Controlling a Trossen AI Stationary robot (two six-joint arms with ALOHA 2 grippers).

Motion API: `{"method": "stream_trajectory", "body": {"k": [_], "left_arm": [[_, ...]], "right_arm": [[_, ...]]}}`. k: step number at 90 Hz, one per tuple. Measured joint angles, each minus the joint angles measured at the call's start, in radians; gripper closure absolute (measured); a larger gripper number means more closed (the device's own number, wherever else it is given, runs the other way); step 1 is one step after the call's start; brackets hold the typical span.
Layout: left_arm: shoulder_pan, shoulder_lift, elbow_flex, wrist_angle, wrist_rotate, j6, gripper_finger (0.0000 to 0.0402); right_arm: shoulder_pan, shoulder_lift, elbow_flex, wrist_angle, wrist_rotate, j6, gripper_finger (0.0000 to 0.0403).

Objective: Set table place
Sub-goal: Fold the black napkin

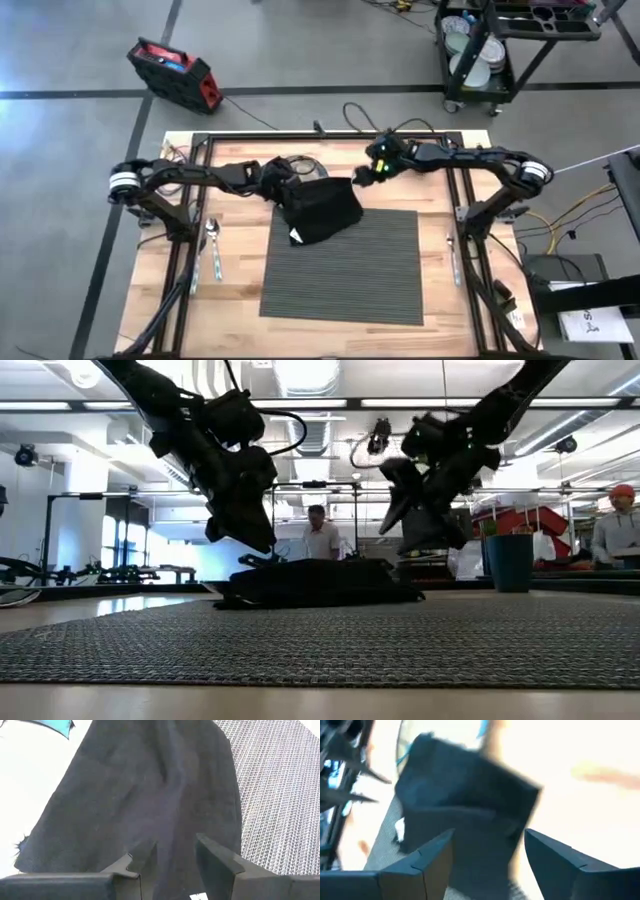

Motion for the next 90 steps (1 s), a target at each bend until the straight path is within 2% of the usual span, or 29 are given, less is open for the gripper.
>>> {"method": "stream_trajectory", "body": {"k": [14, 27, 51, 77, 90], "left_arm": [[0.000, 0.000, 0.000, 0.002, 0.000, -0.021, 0.0294], [0.000, 0.000, 0.000, 0.006, 0.000, -0.025, 0.0299], [0.000, 0.000, 0.000, 0.011, 0.000, -0.029, 0.0298], [-0.001, 0.000, 0.000, 0.013, 0.000, -0.021, 0.0299], [-0.001, 0.000, 0.000, 0.013, -0.001, -0.021, 0.0303]], "right_arm": [[-0.106, 0.088, 0.003, 0.012, -0.138, -0.083, 0.0187], [-0.134, 0.179, 0.057, 0.010, -0.231, -0.145, 0.0200], [-0.136, 0.322, 0.235, -0.040, -0.246, -0.242, 0.0198], [-0.134, 0.452, 0.452, -0.346, -0.251, -0.509, 0.0200], [-0.126, 0.496, 0.494, -0.390, -0.326, -0.552, 0.0203]]}}
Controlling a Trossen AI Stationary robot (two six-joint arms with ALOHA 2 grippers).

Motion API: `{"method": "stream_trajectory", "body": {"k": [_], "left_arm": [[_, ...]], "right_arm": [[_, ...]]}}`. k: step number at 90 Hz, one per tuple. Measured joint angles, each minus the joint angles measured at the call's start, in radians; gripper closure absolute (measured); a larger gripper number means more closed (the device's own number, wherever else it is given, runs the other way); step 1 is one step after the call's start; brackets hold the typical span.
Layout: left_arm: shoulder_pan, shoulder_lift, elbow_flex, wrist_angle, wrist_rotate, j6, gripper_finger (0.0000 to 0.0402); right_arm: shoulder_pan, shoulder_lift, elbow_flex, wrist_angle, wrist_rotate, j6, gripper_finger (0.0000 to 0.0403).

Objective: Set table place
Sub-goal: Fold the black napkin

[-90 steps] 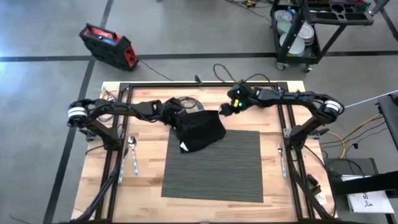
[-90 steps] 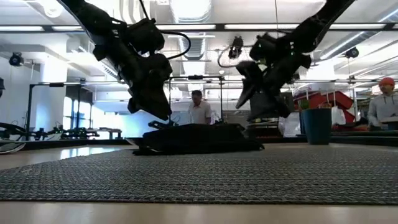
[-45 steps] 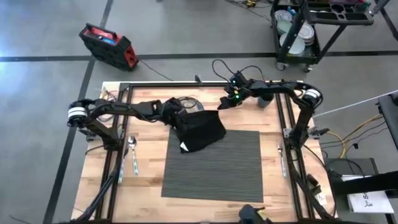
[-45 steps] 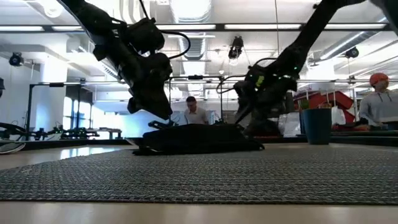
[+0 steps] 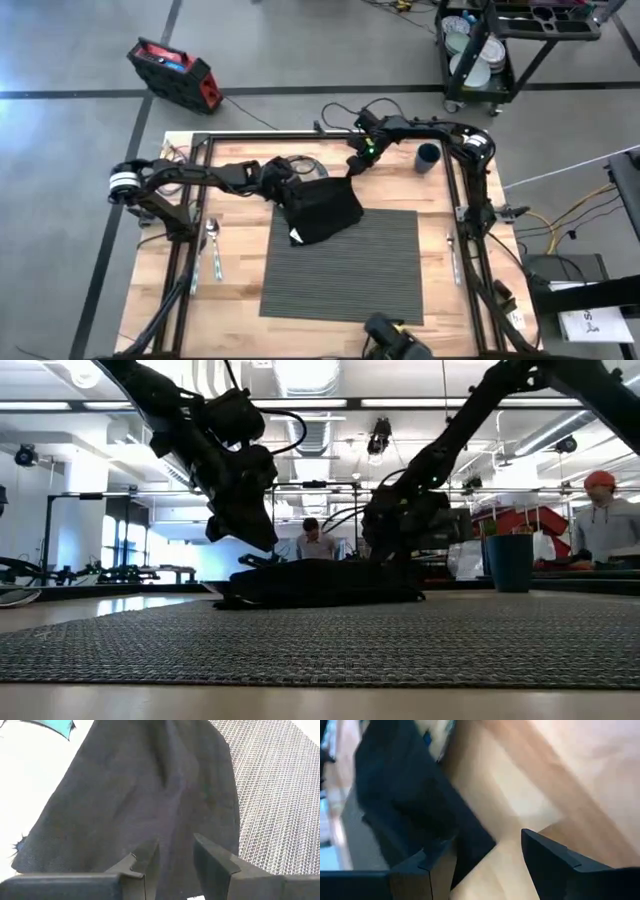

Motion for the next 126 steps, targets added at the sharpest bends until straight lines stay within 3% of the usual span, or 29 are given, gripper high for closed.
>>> {"method": "stream_trajectory", "body": {"k": [22, 47, 56, 70, 75, 91, 112, 126], "left_arm": [[0.000, 0.000, 0.000, -0.004, 0.000, 0.008, 0.0295], [0.000, 0.000, 0.000, -0.008, 0.000, 0.026, 0.0303], [0.000, 0.000, 0.000, -0.009, 0.000, 0.026, 0.0302], [0.000, 0.000, 0.000, -0.023, 0.000, 0.026, 0.0298], [0.000, 0.000, 0.000, -0.033, 0.000, 0.026, 0.0299], [0.000, -0.014, 0.000, -0.081, 0.026, 0.026, 0.0307], [-0.004, -0.075, 0.000, -0.145, 0.028, 0.032, 0.0321], [-0.004, -0.100, 0.000, -0.144, 0.026, 0.051, 0.0326]], "right_arm": [[0.026, 0.014, 0.006, 0.001, -0.083, -0.031, 0.0203], [0.040, 0.013, -0.008, -0.009, -0.085, -0.047, 0.0225], [0.041, 0.013, -0.008, -0.023, -0.079, -0.047, 0.0261], [0.048, 0.013, -0.008, -0.027, -0.076, -0.047, 0.0371], [0.052, 0.013, -0.008, -0.027, -0.075, -0.043, 0.0391], [0.069, -0.016, -0.010, -0.023, -0.011, 0.008, 0.0401], [0.095, -0.149, -0.010, -0.014, 0.134, 0.055, 0.0403], [0.100, -0.222, -0.010, -0.017, 0.160, 0.094, 0.0403]]}}
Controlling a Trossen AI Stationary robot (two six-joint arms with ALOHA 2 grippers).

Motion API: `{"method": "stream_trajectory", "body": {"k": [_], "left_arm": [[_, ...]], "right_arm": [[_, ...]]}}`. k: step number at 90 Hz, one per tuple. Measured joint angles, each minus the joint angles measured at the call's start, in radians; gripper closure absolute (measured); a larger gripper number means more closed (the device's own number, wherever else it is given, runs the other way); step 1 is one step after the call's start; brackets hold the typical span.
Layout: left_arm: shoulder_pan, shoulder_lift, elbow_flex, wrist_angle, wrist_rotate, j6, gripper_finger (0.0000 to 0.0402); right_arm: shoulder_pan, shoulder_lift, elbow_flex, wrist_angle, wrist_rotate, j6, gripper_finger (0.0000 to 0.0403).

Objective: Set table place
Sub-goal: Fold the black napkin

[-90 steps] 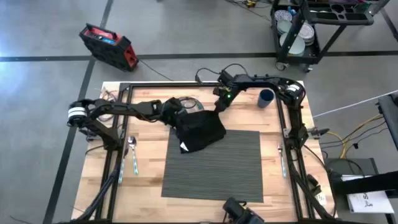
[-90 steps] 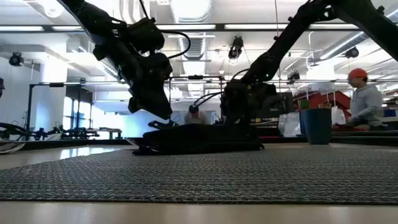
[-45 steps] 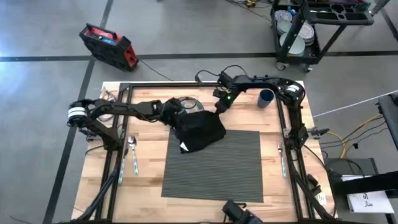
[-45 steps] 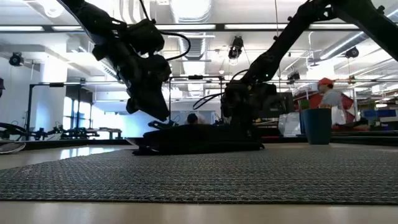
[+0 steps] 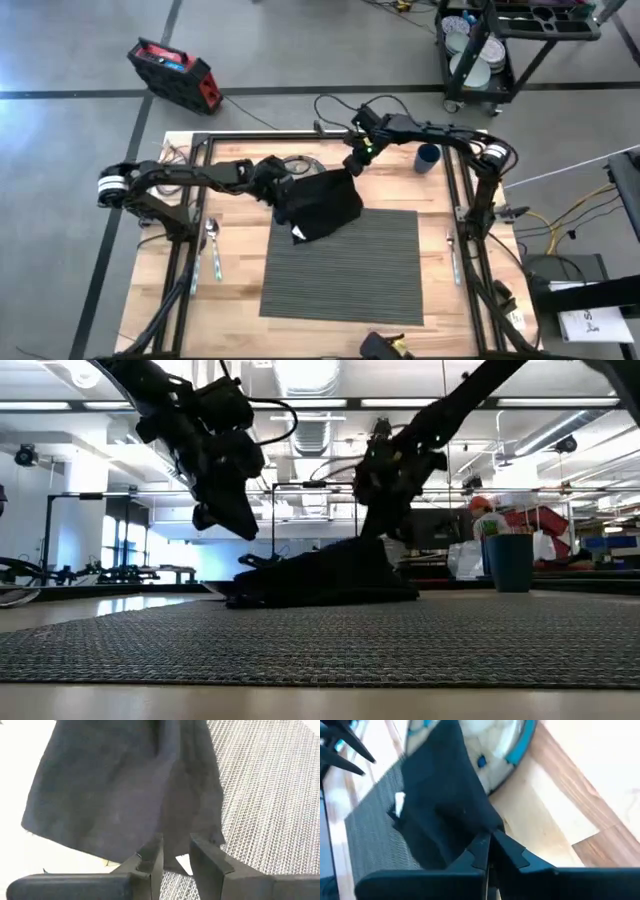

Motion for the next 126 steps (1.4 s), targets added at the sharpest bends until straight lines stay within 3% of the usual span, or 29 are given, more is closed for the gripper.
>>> {"method": "stream_trajectory", "body": {"k": [47, 72, 90, 105, 126], "left_arm": [[-0.002, -0.010, 0.000, -0.040, -0.002, 0.052, 0.0326], [-0.002, -0.031, 0.000, -0.185, -0.009, 0.092, 0.0326], [-0.010, -0.129, 0.000, -0.242, -0.013, 0.079, 0.0326], [-0.053, -0.242, 0.000, -0.252, -0.124, -0.024, 0.0326], [-0.201, -0.312, 0.000, -0.268, -0.353, -0.261, 0.0326]], "right_arm": [[0.092, -0.157, 0.000, -0.015, 0.094, 0.119, 0.0403], [0.224, -0.251, 0.013, -0.049, 0.181, 0.224, 0.0403], [0.356, -0.311, 0.086, -0.183, 0.283, 0.241, 0.0403], [0.477, -0.336, 0.174, -0.305, 0.374, 0.235, 0.0403], [0.628, -0.348, 0.282, -0.326, 0.426, 0.270, 0.0403]]}}
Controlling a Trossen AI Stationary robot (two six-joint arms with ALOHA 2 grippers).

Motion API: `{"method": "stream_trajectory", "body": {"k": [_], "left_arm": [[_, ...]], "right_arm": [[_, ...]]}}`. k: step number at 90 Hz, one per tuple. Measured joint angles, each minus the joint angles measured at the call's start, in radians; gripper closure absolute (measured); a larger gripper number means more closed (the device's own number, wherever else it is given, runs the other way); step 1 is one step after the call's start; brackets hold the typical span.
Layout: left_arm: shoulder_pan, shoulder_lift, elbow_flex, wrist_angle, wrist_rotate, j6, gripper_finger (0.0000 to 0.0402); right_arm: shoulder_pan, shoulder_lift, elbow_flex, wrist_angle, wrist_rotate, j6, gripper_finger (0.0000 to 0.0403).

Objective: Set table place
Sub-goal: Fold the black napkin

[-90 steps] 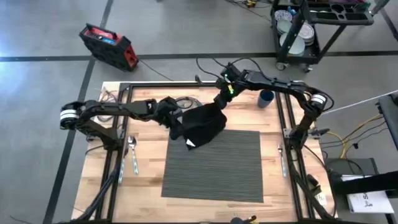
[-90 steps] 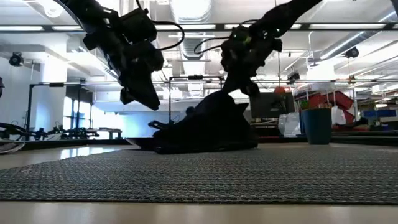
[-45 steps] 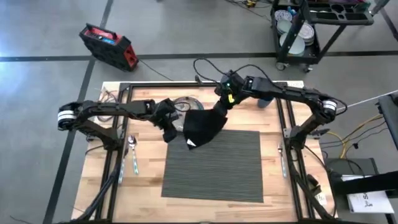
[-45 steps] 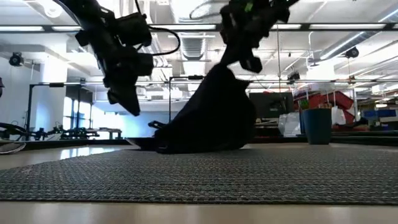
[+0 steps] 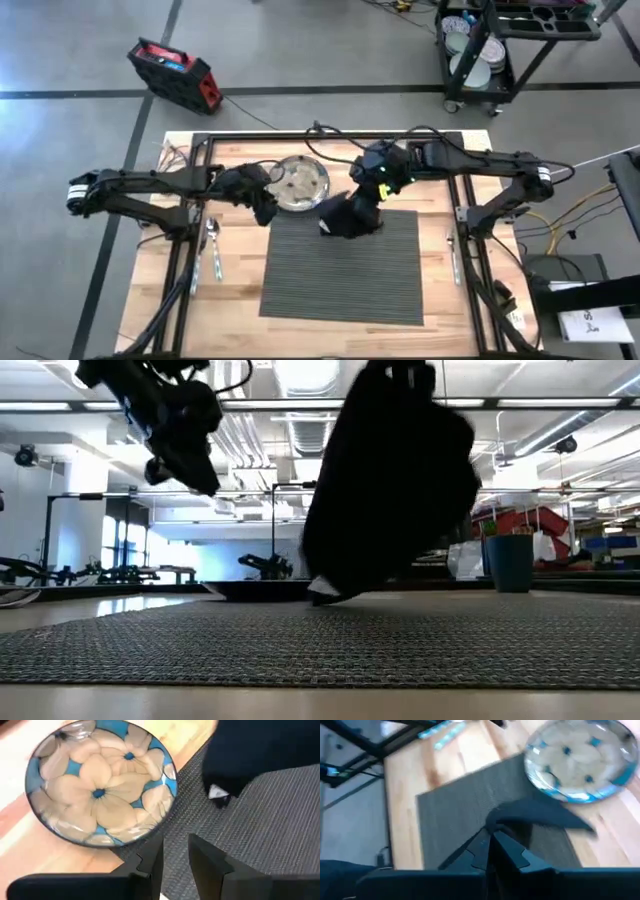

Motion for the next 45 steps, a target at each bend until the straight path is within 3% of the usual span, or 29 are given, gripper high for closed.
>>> {"method": "stream_trajectory", "body": {"k": [30, 45], "left_arm": [[-0.360, 0.094, 0.000, 0.010, -0.251, -0.296, 0.0326], [-0.473, 0.177, 0.000, 0.016, -0.285, -0.422, 0.0326]], "right_arm": [[0.132, 0.001, 0.069, -0.070, 0.082, 0.054, 0.0403], [0.157, 0.002, 0.068, -0.050, 0.093, 0.062, 0.0403]]}}
